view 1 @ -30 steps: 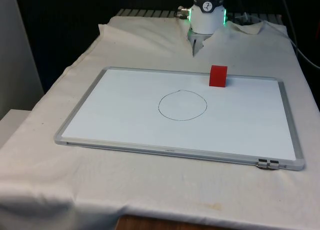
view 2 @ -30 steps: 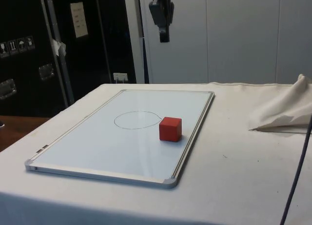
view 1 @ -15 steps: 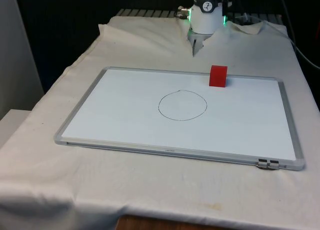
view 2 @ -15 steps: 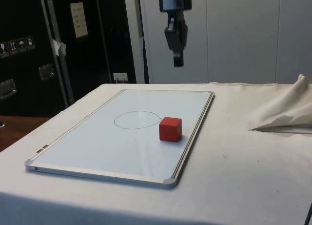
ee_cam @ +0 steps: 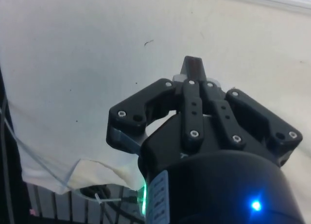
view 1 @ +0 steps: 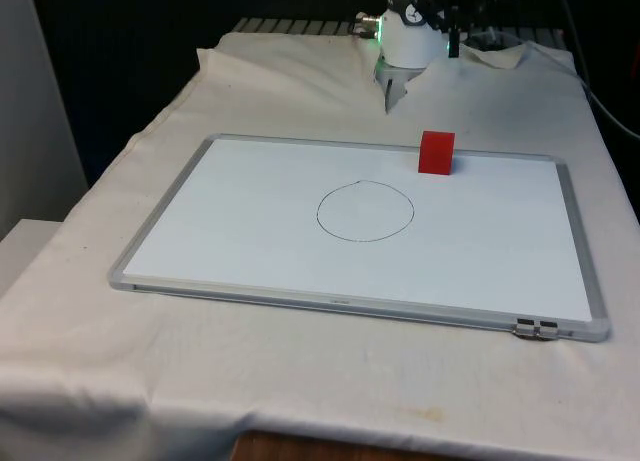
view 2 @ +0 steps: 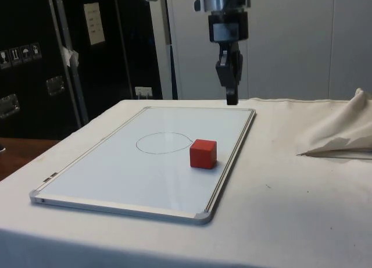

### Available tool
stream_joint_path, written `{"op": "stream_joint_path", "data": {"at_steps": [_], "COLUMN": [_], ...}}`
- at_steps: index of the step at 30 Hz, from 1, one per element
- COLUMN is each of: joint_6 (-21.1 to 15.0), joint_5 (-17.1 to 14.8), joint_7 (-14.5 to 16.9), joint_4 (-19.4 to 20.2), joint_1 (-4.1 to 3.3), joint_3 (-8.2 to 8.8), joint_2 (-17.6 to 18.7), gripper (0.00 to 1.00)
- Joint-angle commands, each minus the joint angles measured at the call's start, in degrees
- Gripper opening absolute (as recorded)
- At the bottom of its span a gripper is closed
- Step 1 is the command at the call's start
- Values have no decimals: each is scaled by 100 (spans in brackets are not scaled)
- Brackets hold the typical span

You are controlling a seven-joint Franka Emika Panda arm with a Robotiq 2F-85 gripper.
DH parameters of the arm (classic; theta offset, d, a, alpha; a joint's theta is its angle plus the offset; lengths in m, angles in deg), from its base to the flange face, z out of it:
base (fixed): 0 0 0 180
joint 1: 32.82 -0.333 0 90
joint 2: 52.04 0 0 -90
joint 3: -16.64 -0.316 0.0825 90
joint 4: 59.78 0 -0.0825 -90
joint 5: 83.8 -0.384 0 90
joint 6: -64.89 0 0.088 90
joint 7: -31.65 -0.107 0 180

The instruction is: Push the cube into the marked area.

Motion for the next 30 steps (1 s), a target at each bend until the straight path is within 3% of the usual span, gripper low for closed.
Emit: {"op": "stream_joint_path", "data": {"at_steps": [1,7,8,9,17,18,19,26,27,28,30], "joint_6": [-143,-533,-447,-584,-1037,-974,-1077,-1427,-1329,-1484,-1599], "joint_5": [-74,-315,-252,-350,-779,-676,-814,-1117,-945,-1163,-1255], "joint_7": [-57,-86,-63,-80,40,0,57,143,80,160,189], "joint_4": [92,372,338,395,441,441,424,327,327,327,327], "joint_1": [-29,-40,-6,-40,-63,-11,-63,-92,-23,-97,-97], "joint_3": [-17,-115,-120,-132,-183,-212,-189,-218,-229,-229,-269], "joint_2": [17,120,115,132,418,413,458,825,796,877,974], "gripper": [0,0,0,0,0,0,0,0,0,0,0]}}
